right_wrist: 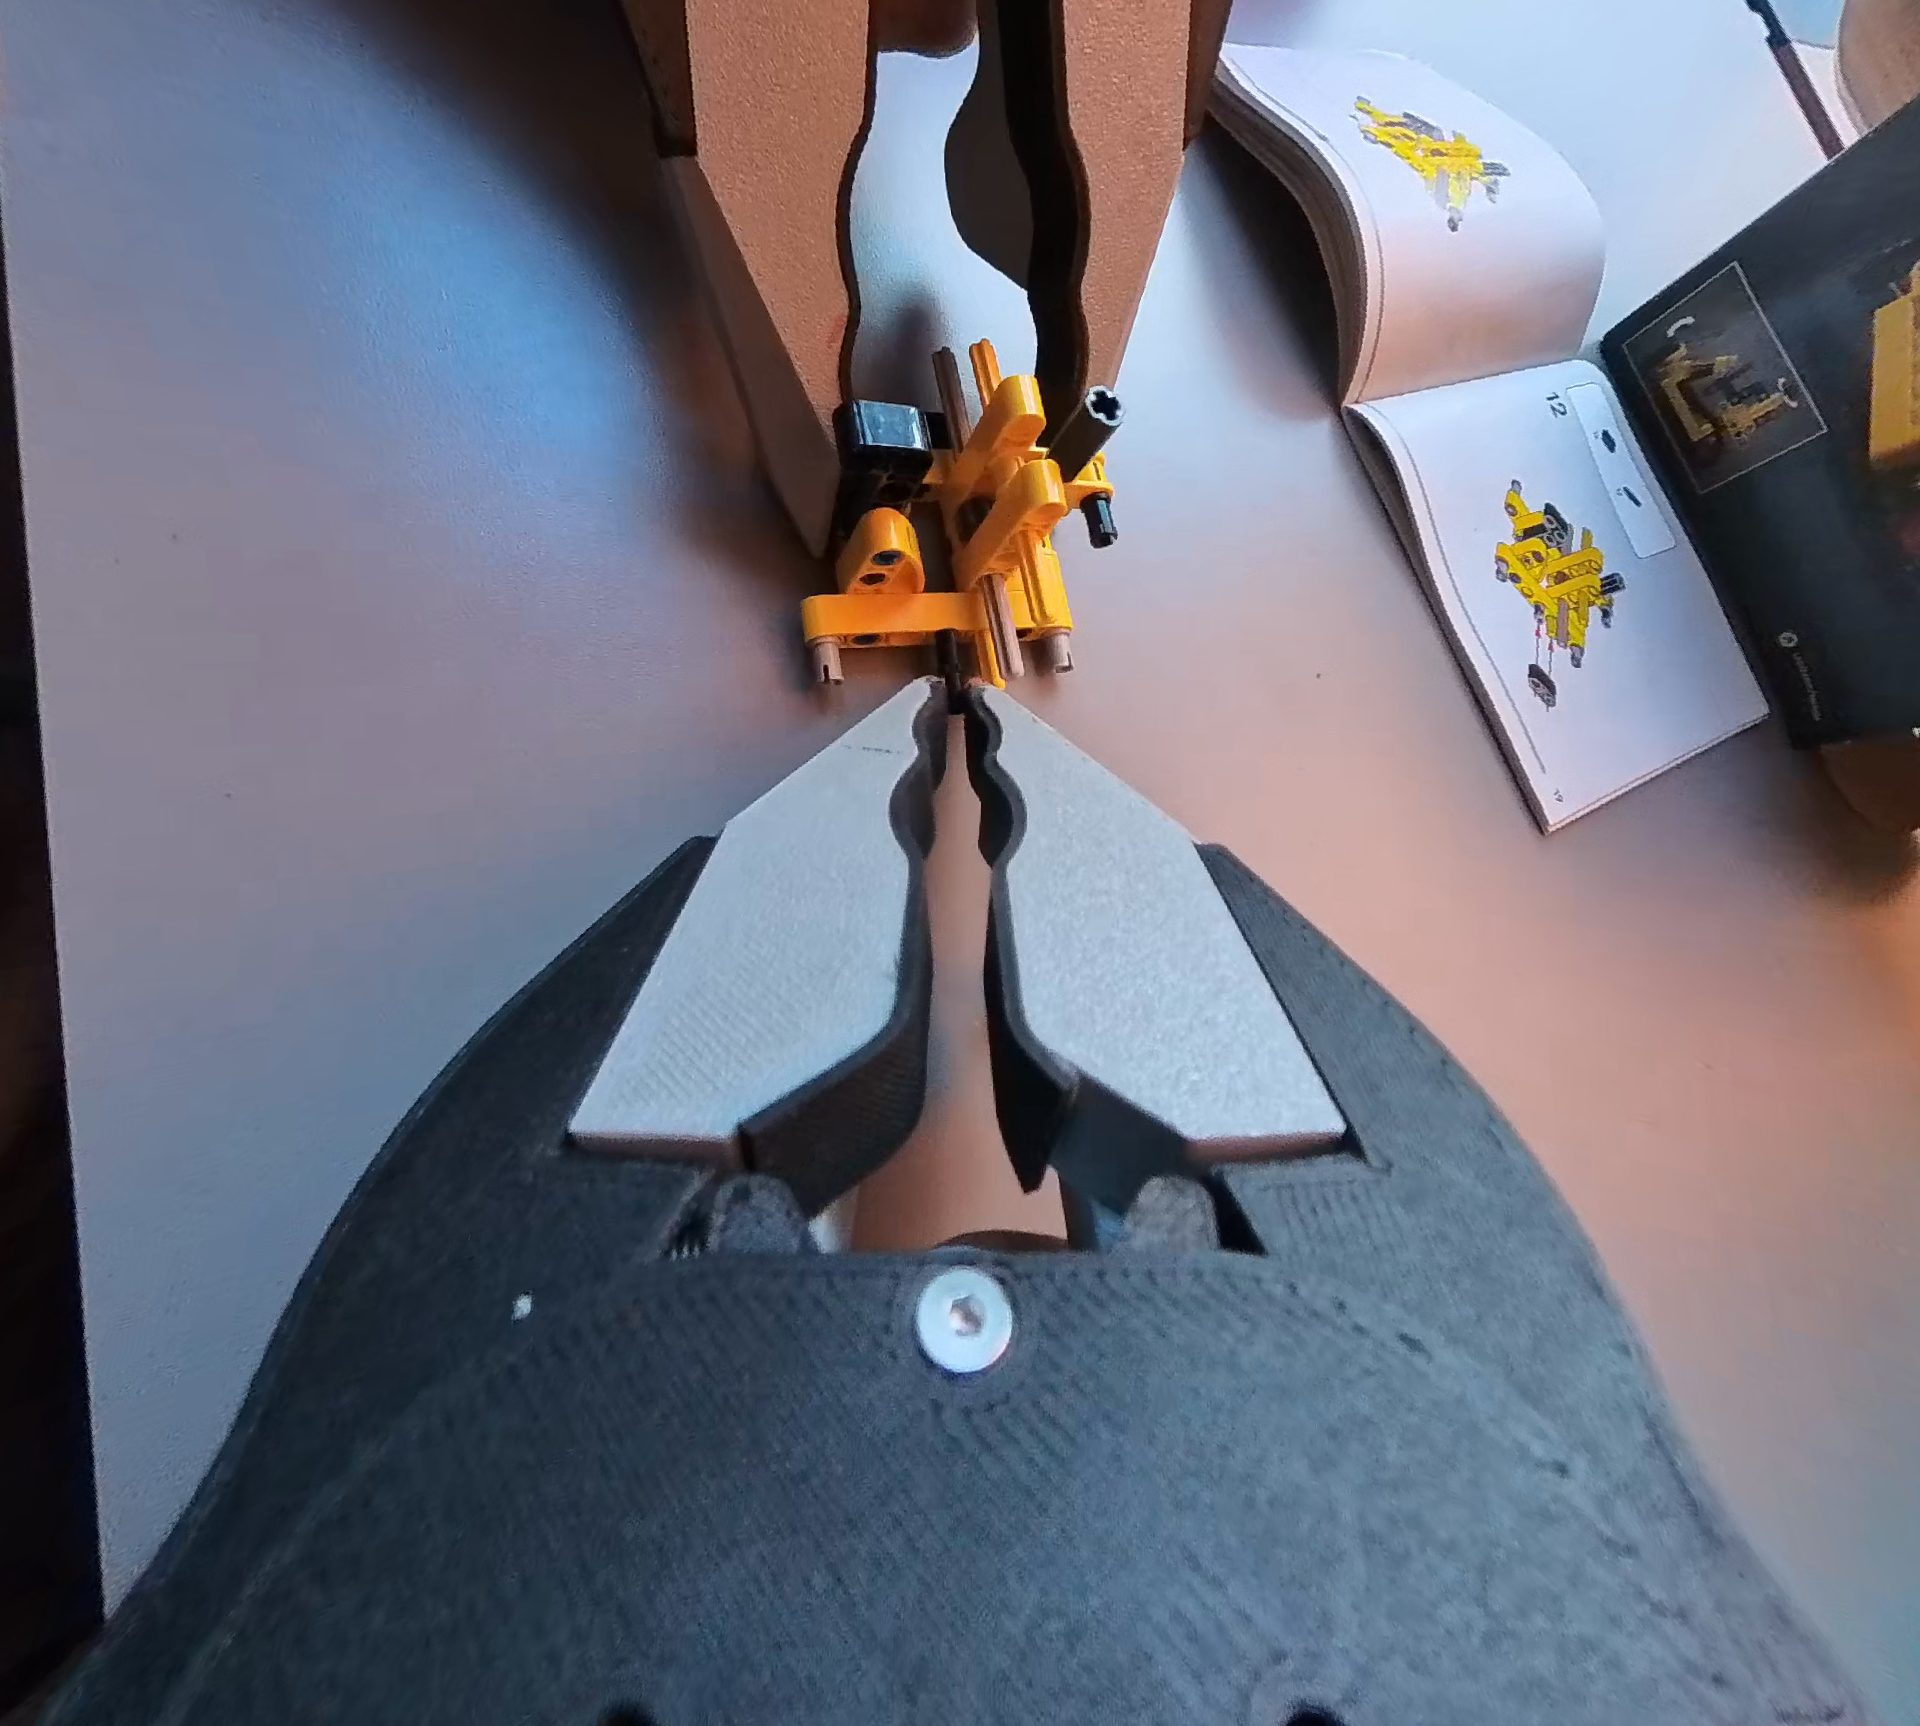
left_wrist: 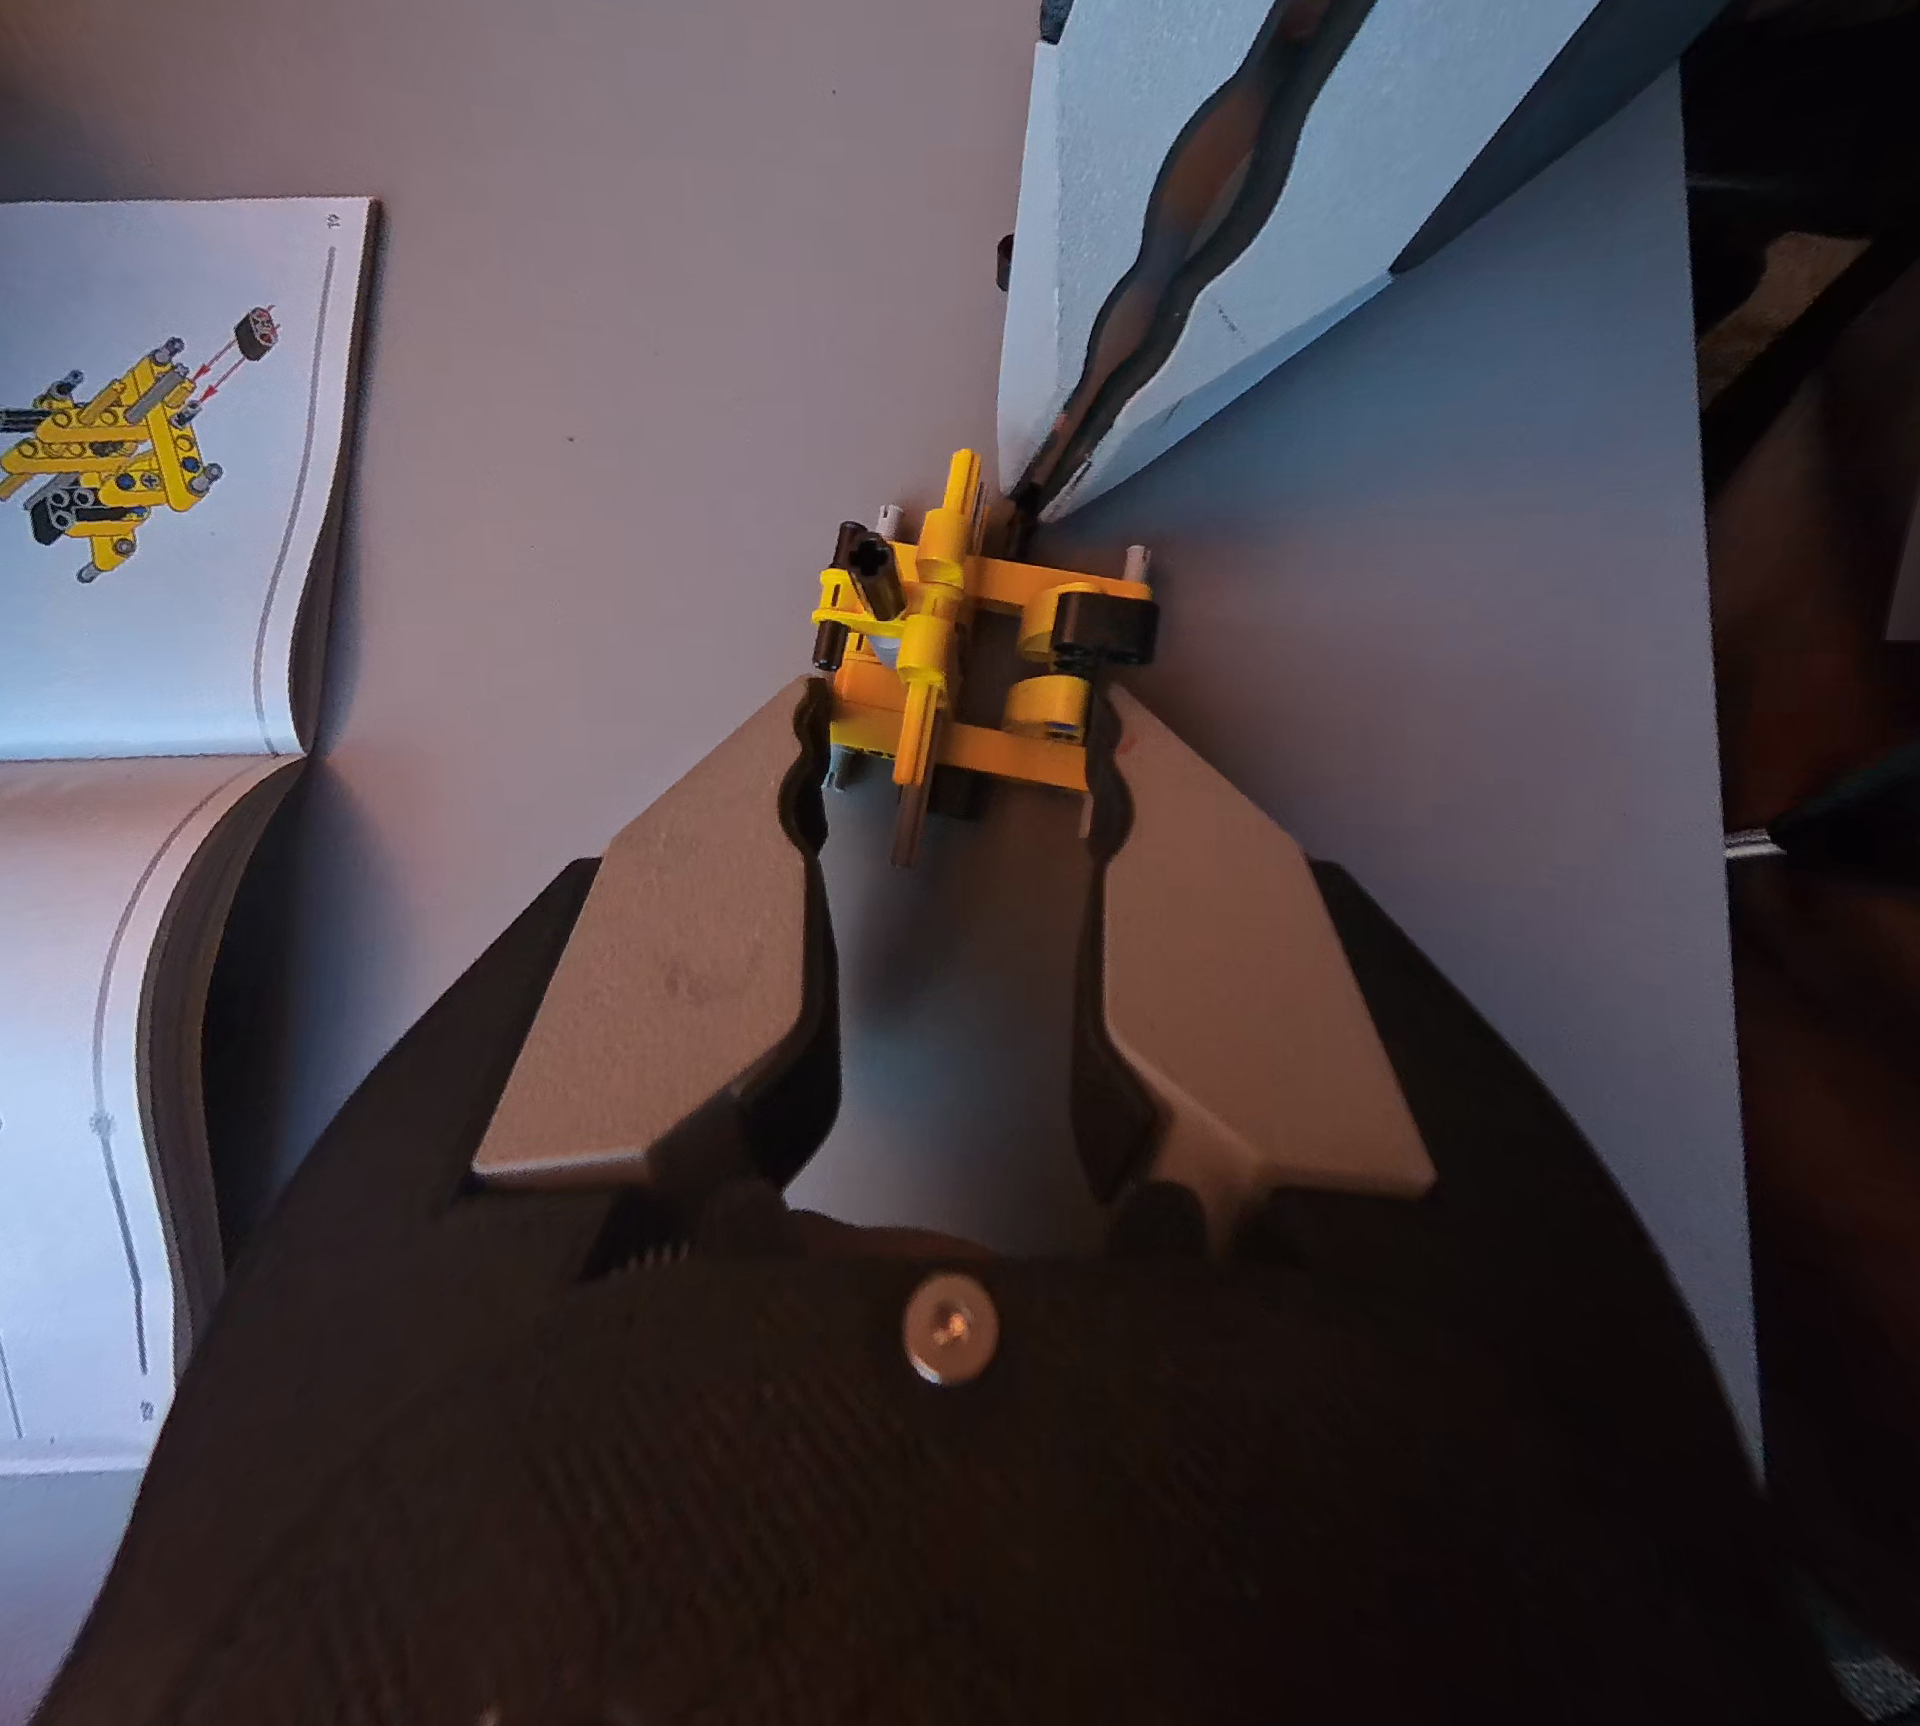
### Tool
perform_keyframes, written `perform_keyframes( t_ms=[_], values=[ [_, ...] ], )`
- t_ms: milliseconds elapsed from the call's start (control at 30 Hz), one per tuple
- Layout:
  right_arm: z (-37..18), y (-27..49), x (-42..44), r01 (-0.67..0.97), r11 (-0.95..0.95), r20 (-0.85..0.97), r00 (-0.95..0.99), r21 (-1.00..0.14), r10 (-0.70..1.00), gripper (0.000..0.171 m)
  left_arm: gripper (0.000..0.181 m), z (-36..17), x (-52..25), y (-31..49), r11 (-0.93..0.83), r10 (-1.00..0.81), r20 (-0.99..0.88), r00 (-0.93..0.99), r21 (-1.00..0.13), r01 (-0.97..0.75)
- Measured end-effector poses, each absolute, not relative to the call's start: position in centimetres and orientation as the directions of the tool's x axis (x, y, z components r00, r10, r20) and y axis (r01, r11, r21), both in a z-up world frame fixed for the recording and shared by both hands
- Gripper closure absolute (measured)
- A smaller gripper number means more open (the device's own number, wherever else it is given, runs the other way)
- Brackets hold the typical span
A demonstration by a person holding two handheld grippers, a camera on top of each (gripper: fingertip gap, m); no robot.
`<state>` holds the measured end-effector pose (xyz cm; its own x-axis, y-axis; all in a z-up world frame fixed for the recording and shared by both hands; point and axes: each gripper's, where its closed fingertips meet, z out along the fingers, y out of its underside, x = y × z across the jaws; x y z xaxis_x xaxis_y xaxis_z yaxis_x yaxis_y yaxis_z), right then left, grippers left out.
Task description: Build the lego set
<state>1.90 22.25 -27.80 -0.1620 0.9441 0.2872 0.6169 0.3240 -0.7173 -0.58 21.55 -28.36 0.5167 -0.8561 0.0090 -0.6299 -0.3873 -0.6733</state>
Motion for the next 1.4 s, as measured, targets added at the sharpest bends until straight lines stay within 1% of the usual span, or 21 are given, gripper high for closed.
perform_keyframes(
  t_ms=[333,500,700,1100,1400],
  values=[
    [-28.11,22.23,1.90,0.629,0.336,0.297,-0.171,-0.701,0.940,0.171,0.134,-28.37,-0.58,21.53,-0.390,-0.854,0.005,0.521,-0.669,-0.633],
    [-28.23,22.30,1.82,0.634,0.359,0.329,-0.171,-0.685,0.929,0.171,0.134,-28.36,-0.57,21.53,-0.391,-0.853,0.003,0.522,-0.666,-0.635],
    [-27.76,22.23,1.71,0.616,0.378,0.355,-0.167,-0.691,0.920,0.171,0.134,-28.35,-0.58,21.53,-0.393,-0.852,0.002,0.523,-0.663,-0.637],
    [-27.70,22.20,1.68,0.607,0.365,0.335,-0.167,-0.706,0.927,0.171,0.134,-28.35,-0.58,21.54,-0.392,-0.852,0.002,0.524,-0.665,-0.636],
    [-27.72,22.18,1.70,0.608,0.308,0.251,-0.179,-0.732,0.951,0.171,0.134,-28.35,-0.55,21.53,-0.390,-0.854,0.004,0.521,-0.668,-0.634]
  ],
)
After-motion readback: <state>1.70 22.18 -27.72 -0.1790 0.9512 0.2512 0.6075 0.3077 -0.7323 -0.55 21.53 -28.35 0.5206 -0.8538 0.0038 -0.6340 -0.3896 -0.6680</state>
